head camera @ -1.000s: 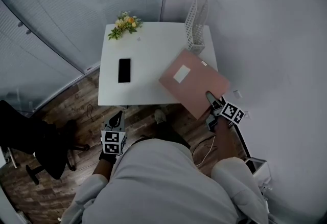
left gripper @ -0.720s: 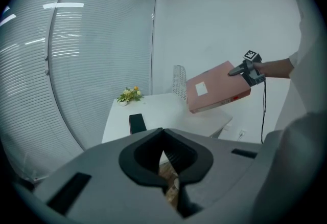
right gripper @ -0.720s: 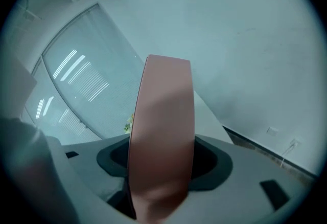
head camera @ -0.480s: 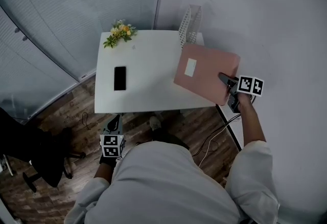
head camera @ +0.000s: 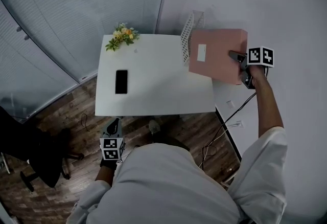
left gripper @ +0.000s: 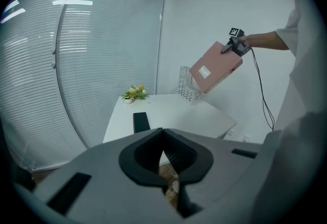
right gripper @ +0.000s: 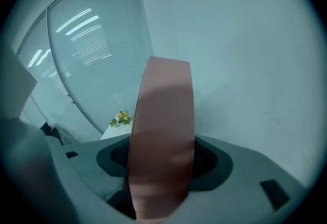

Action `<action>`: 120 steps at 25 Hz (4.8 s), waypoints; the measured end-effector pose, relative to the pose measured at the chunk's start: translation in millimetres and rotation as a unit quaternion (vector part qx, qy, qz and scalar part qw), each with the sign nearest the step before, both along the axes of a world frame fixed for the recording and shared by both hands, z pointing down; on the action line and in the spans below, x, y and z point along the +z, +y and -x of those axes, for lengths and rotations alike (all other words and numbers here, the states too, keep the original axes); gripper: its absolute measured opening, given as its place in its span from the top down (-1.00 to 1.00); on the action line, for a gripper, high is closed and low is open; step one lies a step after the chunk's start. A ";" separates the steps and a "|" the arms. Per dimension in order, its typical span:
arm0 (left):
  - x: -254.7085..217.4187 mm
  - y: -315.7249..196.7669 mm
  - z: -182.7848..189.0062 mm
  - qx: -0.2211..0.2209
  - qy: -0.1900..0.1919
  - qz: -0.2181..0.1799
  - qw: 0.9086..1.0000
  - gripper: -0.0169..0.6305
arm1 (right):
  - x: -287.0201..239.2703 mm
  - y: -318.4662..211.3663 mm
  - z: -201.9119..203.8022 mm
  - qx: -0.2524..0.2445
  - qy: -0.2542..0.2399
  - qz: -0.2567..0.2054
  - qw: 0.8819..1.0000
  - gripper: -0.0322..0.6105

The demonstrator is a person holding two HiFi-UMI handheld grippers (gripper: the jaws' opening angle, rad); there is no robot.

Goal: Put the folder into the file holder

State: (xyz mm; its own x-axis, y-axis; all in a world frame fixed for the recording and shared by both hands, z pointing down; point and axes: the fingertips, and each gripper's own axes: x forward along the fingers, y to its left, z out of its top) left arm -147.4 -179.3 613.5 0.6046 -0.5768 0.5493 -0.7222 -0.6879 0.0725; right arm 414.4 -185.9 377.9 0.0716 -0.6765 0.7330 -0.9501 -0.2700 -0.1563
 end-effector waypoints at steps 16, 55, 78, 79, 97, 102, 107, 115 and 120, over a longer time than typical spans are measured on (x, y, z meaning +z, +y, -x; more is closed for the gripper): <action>17.4 -19.1 24.0 -0.069 0.016 0.026 0.997 0.92 | -2.6 -104.9 -34.0 0.031 0.030 0.057 0.997 -0.04; 53.2 -36.5 19.6 -0.193 0.010 0.081 0.978 0.92 | 113.5 -264.9 -49.1 -0.040 0.042 0.290 0.955 -0.06; 66.9 -52.6 9.0 -0.201 0.019 0.090 0.975 0.92 | 167.7 -256.7 -48.1 -0.001 0.003 0.345 0.939 -0.05; 67.0 -52.9 9.7 -0.201 0.020 0.091 0.975 0.92 | 167.5 -256.2 -47.0 0.002 0.002 0.344 0.939 -0.05; 42.7 -62.0 21.4 -0.153 0.027 0.064 0.986 0.92 | 63.0 -242.4 -24.1 0.003 0.006 0.072 0.997 -0.09; 27.3 -63.9 15.2 -0.122 0.029 0.045 0.991 0.92 | 14.2 -181.8 12.3 -0.030 0.081 -0.064 0.994 0.16; 14.5 -64.0 7.4 -0.090 0.027 0.027 0.995 0.92 | 5.0 -100.8 43.9 -0.025 0.161 -0.140 0.977 0.47; -13.9 -50.8 -17.2 -0.037 0.027 -0.002 0.999 0.92 | 23.6 0.1 85.0 0.002 0.198 -0.198 0.960 0.63; -21.8 -38.6 -29.9 -0.014 0.024 -0.009 1.000 0.92 | 35.4 43.0 102.9 0.006 0.223 -0.224 0.949 0.73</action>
